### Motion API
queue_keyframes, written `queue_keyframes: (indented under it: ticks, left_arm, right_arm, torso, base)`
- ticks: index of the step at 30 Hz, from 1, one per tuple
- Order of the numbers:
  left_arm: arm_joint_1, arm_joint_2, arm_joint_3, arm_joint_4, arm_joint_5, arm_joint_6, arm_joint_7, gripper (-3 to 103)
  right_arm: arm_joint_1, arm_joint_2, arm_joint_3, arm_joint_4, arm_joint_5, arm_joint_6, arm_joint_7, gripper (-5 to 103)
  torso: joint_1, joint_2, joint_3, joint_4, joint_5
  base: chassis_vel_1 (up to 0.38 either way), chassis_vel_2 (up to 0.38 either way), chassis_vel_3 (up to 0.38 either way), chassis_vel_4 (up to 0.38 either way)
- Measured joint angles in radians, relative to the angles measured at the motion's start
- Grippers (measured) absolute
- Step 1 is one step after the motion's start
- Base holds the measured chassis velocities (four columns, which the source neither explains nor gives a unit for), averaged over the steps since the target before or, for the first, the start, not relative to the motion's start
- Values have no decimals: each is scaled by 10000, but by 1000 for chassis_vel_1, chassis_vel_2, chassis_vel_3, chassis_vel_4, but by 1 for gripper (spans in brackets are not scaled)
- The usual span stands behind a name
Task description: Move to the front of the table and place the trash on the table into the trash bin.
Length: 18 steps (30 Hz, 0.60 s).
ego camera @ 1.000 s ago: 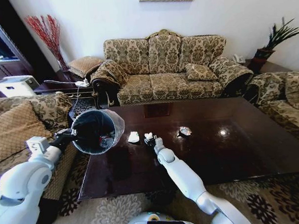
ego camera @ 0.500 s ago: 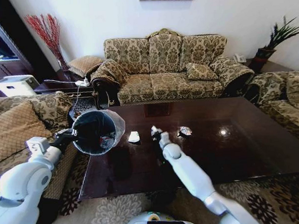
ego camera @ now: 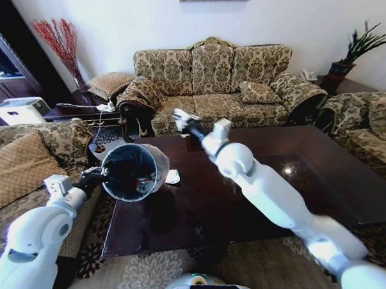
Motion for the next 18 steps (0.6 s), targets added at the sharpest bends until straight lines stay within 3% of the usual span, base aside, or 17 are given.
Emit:
queue_keyframes:
  ticks: [7,9,11,18]
  left_arm:
    - [-150,192,17,86,-130,183,3,0]
    - [-228,205,21,176,-134,214,33,0]
    - [-234,205,13,194,-134,219,46,0]
    - [-217,114,-182,270,-63,130,189,0]
  right_arm:
    - [295,583,-1605,-19,412,-500,446,-3]
    - [274,938,-2209,-175,225,-594,834,7]
    - [270,1010,-2313,-247,146,-605,934,7]
    - [274,1226,-2380,-827,-294,-602,978,40]
  torso:
    - [0,0,0,-5,3]
    - [0,0,0,-3,2]
    - [0,0,0,-3,1]
    - [0,1,0,-4,3]
  base:
    - [0,0,0,0]
    - [0,0,0,0]
    - [0,0,0,0]
    - [0,0,0,0]
